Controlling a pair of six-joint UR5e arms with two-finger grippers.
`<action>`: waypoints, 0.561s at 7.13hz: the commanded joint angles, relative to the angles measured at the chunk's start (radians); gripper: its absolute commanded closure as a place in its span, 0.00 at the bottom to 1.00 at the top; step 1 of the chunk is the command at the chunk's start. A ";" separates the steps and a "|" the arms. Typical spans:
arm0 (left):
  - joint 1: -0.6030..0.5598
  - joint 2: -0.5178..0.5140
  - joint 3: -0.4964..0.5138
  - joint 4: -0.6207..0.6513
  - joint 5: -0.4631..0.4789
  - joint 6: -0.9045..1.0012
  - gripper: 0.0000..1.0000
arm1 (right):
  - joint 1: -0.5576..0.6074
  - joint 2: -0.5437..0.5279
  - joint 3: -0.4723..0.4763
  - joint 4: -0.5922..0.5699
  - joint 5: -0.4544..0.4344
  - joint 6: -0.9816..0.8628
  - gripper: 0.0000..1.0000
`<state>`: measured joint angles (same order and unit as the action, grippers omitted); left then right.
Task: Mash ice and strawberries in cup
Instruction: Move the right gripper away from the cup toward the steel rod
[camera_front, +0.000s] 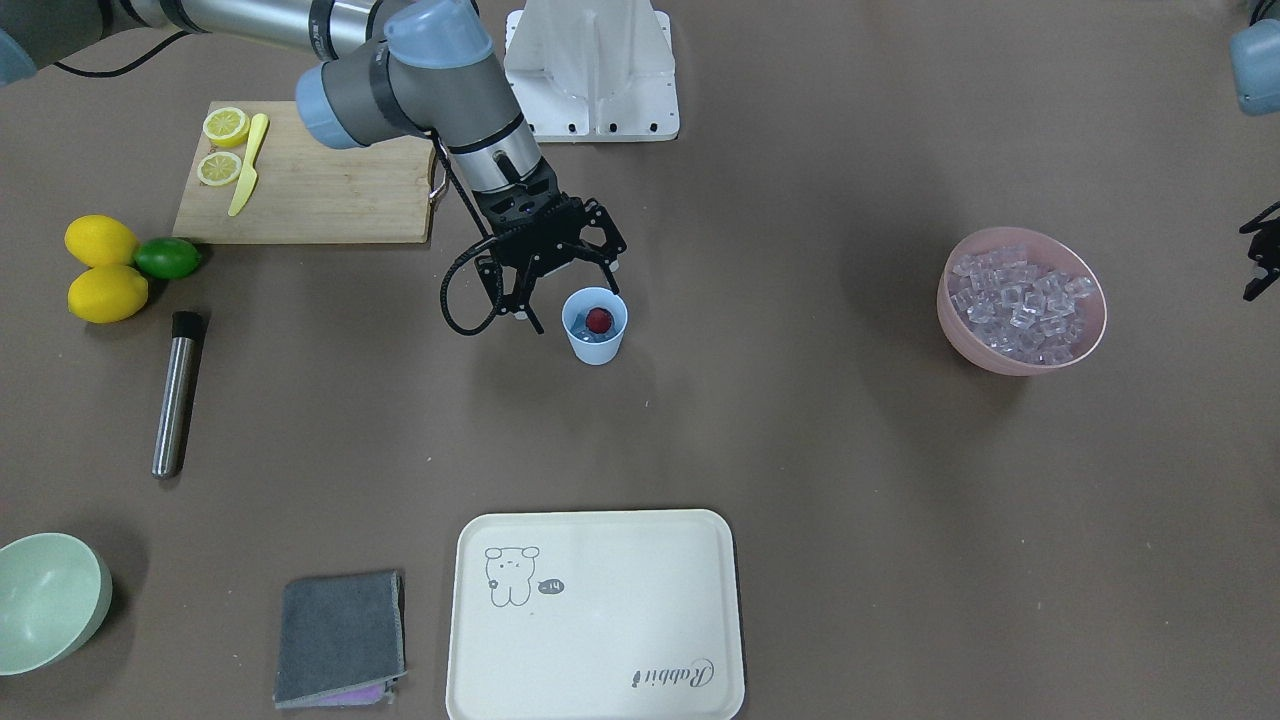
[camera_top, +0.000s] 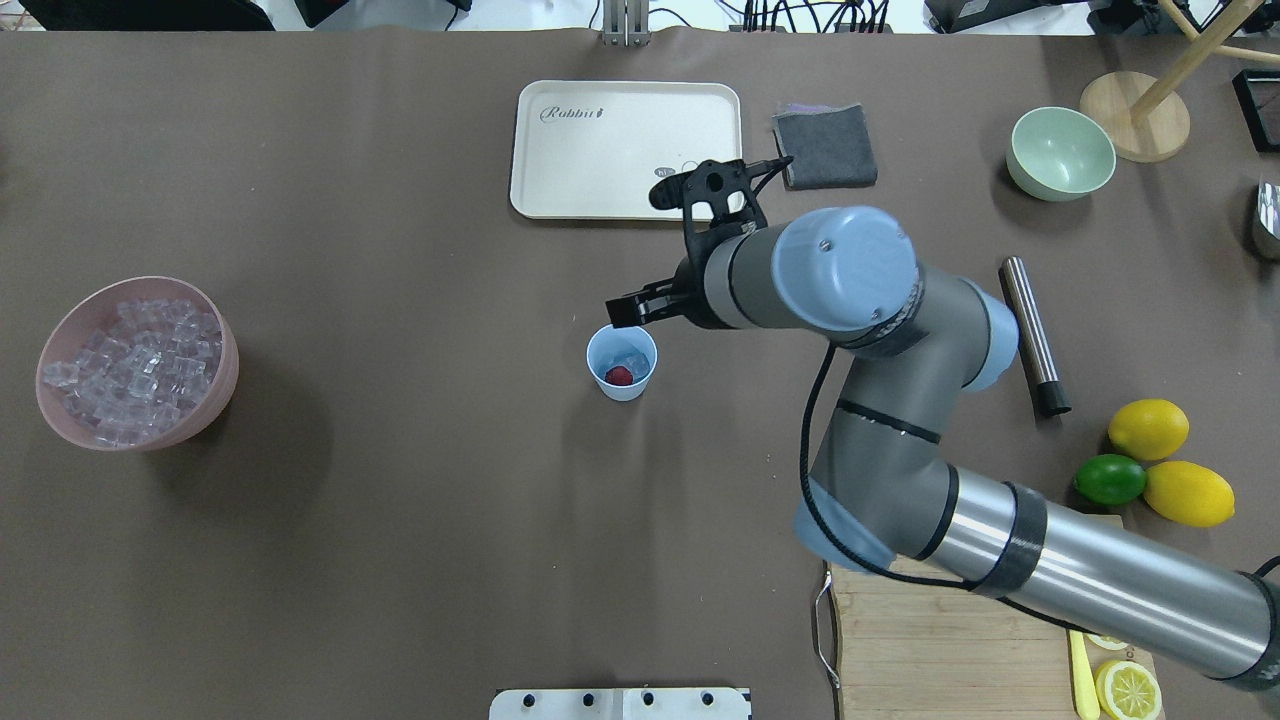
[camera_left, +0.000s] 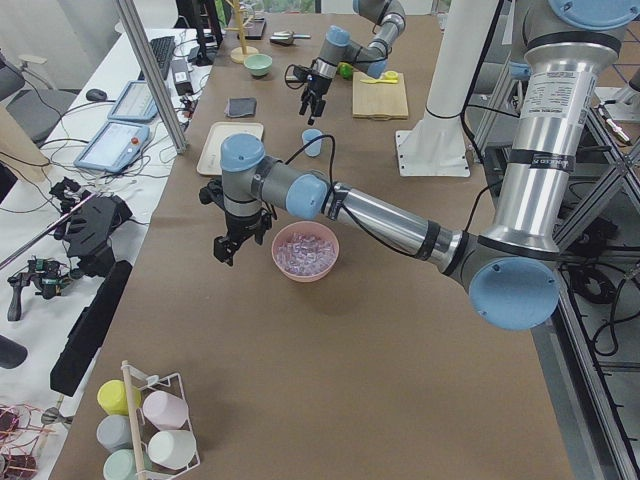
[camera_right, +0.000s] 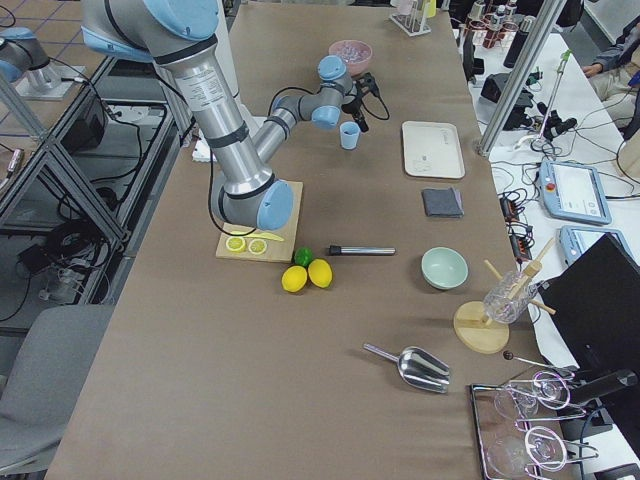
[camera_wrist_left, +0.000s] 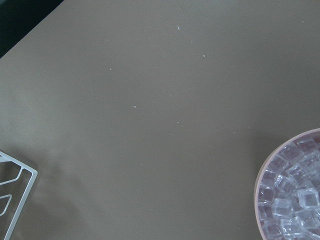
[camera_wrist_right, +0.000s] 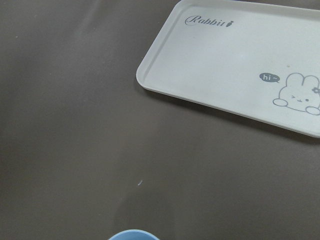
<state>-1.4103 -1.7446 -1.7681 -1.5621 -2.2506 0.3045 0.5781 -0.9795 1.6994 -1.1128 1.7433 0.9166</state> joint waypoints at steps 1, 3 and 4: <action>-0.080 -0.056 0.089 0.042 -0.036 -0.007 0.03 | 0.147 -0.094 0.006 -0.001 0.177 -0.002 0.01; -0.140 -0.114 0.119 0.138 -0.086 -0.016 0.03 | 0.219 -0.175 0.005 -0.008 0.199 0.001 0.01; -0.157 -0.122 0.131 0.142 -0.084 -0.087 0.03 | 0.255 -0.227 -0.001 -0.013 0.211 0.002 0.01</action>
<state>-1.5412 -1.8482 -1.6530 -1.4454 -2.3280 0.2750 0.7858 -1.1454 1.7031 -1.1197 1.9355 0.9166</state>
